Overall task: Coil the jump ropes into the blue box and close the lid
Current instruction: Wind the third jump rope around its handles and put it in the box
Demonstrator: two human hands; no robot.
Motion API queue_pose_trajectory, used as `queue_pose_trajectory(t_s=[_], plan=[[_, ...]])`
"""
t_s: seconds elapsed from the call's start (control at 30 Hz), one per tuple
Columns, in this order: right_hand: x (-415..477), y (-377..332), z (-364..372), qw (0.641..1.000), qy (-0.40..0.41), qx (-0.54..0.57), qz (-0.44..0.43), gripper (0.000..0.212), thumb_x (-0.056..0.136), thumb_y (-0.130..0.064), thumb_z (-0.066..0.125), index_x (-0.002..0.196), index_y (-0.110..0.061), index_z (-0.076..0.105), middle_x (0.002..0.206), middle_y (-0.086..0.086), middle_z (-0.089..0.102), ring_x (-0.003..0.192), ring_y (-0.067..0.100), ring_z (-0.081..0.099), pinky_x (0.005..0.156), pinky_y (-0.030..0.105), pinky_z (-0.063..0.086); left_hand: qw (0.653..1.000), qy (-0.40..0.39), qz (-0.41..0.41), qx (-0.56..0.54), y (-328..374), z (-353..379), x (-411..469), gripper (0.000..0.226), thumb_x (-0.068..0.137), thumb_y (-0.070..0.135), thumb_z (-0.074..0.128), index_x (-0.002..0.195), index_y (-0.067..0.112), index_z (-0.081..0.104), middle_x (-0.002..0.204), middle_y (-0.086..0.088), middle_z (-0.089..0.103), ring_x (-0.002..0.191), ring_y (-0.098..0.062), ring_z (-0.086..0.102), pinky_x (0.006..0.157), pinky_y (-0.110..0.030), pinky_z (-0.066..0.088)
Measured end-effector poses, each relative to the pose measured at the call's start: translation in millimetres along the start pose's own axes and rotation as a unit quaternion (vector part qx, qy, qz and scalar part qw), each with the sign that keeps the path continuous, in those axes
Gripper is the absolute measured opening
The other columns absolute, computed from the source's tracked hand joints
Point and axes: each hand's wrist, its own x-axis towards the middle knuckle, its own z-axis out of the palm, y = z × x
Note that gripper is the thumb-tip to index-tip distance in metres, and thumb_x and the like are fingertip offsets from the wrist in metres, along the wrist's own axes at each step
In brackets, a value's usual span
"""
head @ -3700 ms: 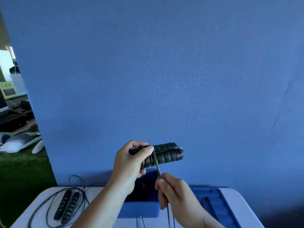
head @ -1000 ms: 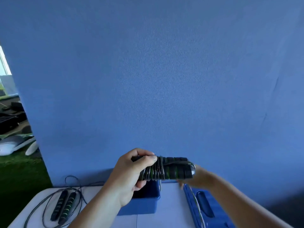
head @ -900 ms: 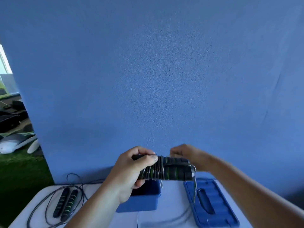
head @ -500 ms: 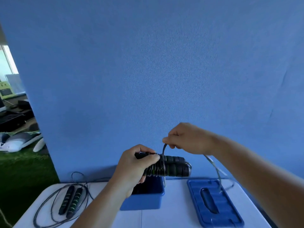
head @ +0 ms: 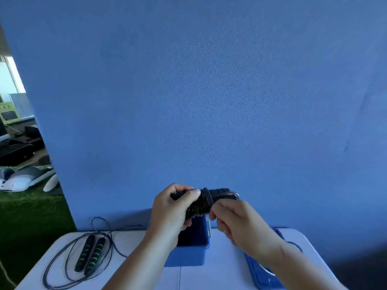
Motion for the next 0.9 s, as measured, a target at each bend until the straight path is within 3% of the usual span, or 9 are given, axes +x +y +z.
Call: queue_pose_trajectory(t_s=[0.23, 0.37, 0.5, 0.57, 0.67, 0.73, 0.77, 0.83, 0.9], plan=[[-11.5, 23.5, 3.6, 0.992, 0.042, 0.114, 0.024, 0.044, 0.100, -0.040, 0.055, 0.066, -0.012, 0.059, 0.054, 0.005, 0.033, 0.047, 0.016, 0.021, 0.044, 0.023, 0.018, 0.996, 0.023, -0.014, -0.085, -2.7, 9.1, -11.5, 0.009, 0.086, 0.018, 0.077, 0.084, 0.014, 0.069, 0.055, -0.005, 0.060, 0.039, -0.022, 0.045, 0.039, -0.022, 0.030], [-7.4, 29.8, -5.5, 0.969, 0.016, 0.244, 0.042, 0.030, 0.082, -0.045, 0.077, 0.079, -0.020, 0.061, 0.067, 0.008, 0.022, 0.054, 0.017, 0.014, 0.044, 0.022, 0.014, 0.993, -0.018, -0.036, -0.107, 0.7, 10.6, -16.3, 0.014, 0.088, 0.018, 0.074, 0.075, 0.020, 0.068, 0.057, -0.004, 0.060, 0.041, -0.020, 0.046, 0.048, -0.023, 0.028], [-6.1, 40.5, -12.5, 0.944, -0.066, 0.324, -0.007, 0.050, 0.077, -0.039, 0.080, 0.123, -0.035, 0.060, 0.067, 0.001, 0.027, 0.054, 0.013, 0.016, 0.043, 0.018, 0.020, 0.990, -0.117, -0.047, -0.065, 6.8, 5.5, -17.2, 0.013, 0.088, 0.024, 0.075, 0.077, 0.021, 0.068, 0.063, -0.006, 0.057, 0.043, -0.021, 0.049, 0.050, -0.025, 0.029], [-7.4, 45.3, -11.7, 0.935, -0.090, 0.341, -0.029, 0.040, 0.076, -0.043, 0.084, 0.106, -0.026, 0.063, 0.067, 0.000, 0.029, 0.053, 0.010, 0.017, 0.043, 0.017, 0.021, 0.988, -0.151, -0.010, -0.003, 11.4, 1.5, -17.2, 0.020, 0.080, 0.035, 0.078, 0.085, 0.018, 0.069, 0.070, -0.005, 0.062, 0.052, -0.023, 0.057, 0.046, -0.027, 0.040], [-9.5, 51.6, -11.0, 0.928, -0.100, 0.357, -0.033, 0.048, 0.072, -0.045, 0.087, 0.089, -0.016, 0.053, 0.070, 0.000, 0.041, 0.053, 0.010, 0.017, 0.043, 0.016, 0.022, 0.975, -0.182, 0.071, 0.107, 16.0, -6.7, -13.5, 0.036, 0.066, 0.052, 0.078, 0.094, 0.029, 0.071, 0.079, 0.006, 0.069, 0.071, -0.009, 0.066, 0.060, -0.034, 0.055], [-10.3, 54.9, -11.1, 0.927, -0.087, 0.365, -0.026, 0.054, 0.071, -0.045, 0.087, 0.091, -0.011, 0.051, 0.073, 0.003, 0.047, 0.052, 0.009, 0.019, 0.043, 0.016, 0.023, 0.938, -0.226, 0.163, 0.204, 15.9, -14.1, -9.7, 0.053, 0.060, 0.059, 0.082, 0.107, 0.042, 0.066, 0.096, 0.014, 0.071, 0.086, -0.002, 0.066, 0.079, -0.027, 0.054], [-10.5, 56.6, -11.3, 0.924, -0.080, 0.374, -0.026, 0.053, 0.071, -0.045, 0.087, 0.092, -0.010, 0.053, 0.074, 0.004, 0.049, 0.050, 0.008, 0.023, 0.043, 0.016, 0.024, 0.903, -0.241, 0.218, 0.281, 17.2, -17.0, -8.4, 0.065, 0.057, 0.063, 0.083, 0.116, 0.051, 0.059, 0.110, 0.020, 0.066, 0.100, 0.003, 0.063, 0.090, -0.025, 0.051], [-11.5, 56.9, -13.1, 0.918, -0.078, 0.387, -0.029, 0.047, 0.071, -0.045, 0.087, 0.089, -0.013, 0.057, 0.075, 0.004, 0.049, 0.049, 0.007, 0.026, 0.043, 0.016, 0.025, 0.804, -0.254, 0.307, 0.442, 23.9, -19.9, -6.7, 0.088, 0.058, 0.070, 0.081, 0.133, 0.072, 0.035, 0.134, 0.030, 0.047, 0.124, 0.009, 0.045, 0.106, -0.020, 0.040], [-10.9, 55.5, -13.2, 0.919, -0.093, 0.382, -0.034, 0.043, 0.075, -0.045, 0.084, 0.086, -0.014, 0.057, 0.076, 0.006, 0.047, 0.050, 0.008, 0.023, 0.043, 0.016, 0.023, 0.707, -0.246, 0.357, 0.559, 32.6, -18.7, -6.0, 0.096, 0.064, 0.077, 0.073, 0.136, 0.081, 0.010, 0.146, 0.028, 0.034, 0.132, 0.003, 0.034, 0.109, -0.019, 0.032]])
